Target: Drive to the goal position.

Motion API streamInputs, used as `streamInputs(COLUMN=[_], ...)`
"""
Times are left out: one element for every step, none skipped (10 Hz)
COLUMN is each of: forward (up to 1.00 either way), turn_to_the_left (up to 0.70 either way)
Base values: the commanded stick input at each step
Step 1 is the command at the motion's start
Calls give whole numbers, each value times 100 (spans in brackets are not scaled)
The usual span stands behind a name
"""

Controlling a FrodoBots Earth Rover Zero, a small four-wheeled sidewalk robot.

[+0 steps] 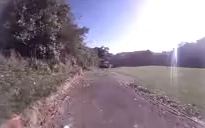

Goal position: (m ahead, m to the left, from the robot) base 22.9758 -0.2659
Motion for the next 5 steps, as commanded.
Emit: streamInputs(forward=[100,100,100,100,100], turn_to_the_left=[0,0,0,0,0])
